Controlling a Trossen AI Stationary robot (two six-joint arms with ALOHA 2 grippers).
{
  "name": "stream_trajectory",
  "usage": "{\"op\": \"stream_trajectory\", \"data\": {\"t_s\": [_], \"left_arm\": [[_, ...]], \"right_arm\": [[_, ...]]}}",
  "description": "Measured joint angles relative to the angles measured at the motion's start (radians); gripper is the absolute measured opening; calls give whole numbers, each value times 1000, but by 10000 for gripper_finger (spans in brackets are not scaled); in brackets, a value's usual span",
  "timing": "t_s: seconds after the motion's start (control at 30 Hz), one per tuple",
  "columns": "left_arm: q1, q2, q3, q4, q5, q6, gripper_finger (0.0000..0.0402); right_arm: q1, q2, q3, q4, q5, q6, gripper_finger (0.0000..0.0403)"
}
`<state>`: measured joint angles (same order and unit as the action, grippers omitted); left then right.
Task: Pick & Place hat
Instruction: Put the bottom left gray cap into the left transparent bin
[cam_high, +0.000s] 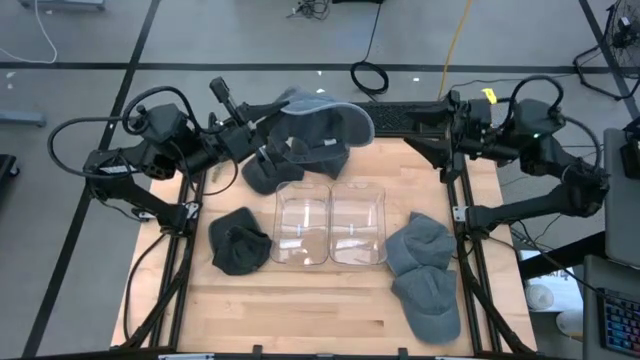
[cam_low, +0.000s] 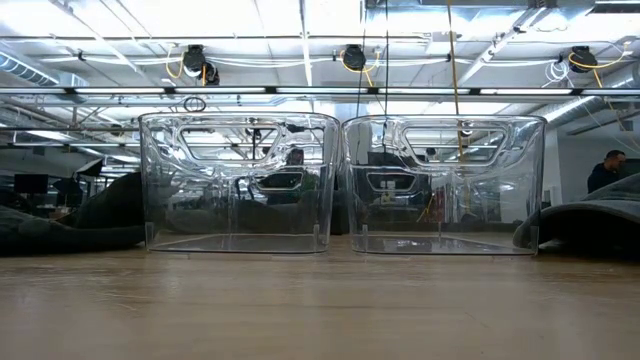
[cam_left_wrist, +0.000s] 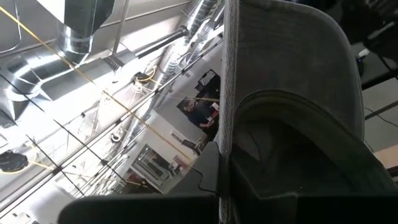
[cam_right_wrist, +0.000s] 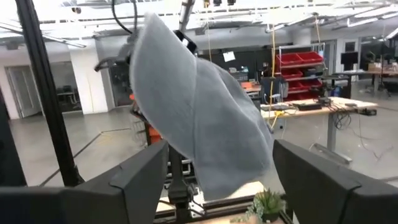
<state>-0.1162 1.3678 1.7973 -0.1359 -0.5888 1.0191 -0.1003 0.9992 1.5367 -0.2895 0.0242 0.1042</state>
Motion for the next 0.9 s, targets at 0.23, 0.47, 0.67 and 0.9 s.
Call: {"op": "stream_trajectory", "data": {"t_s": [0.23, 0.47, 0.67, 0.9], "left_arm": [[0, 12, 2, -9, -21, 0, 9], [0, 49, 1, -18, -42, 18, 9], [-5, 70, 1, -20, -26, 15, 9], [-18, 90, 0, -24, -16, 0, 9]], "right_arm": [[89, 107, 143, -1, 41, -65, 304], [146, 227, 266, -3, 83, -72, 303], [172, 291, 345, -63, 164, -141, 304], [184, 334, 375, -99, 213, -194, 299]]}}
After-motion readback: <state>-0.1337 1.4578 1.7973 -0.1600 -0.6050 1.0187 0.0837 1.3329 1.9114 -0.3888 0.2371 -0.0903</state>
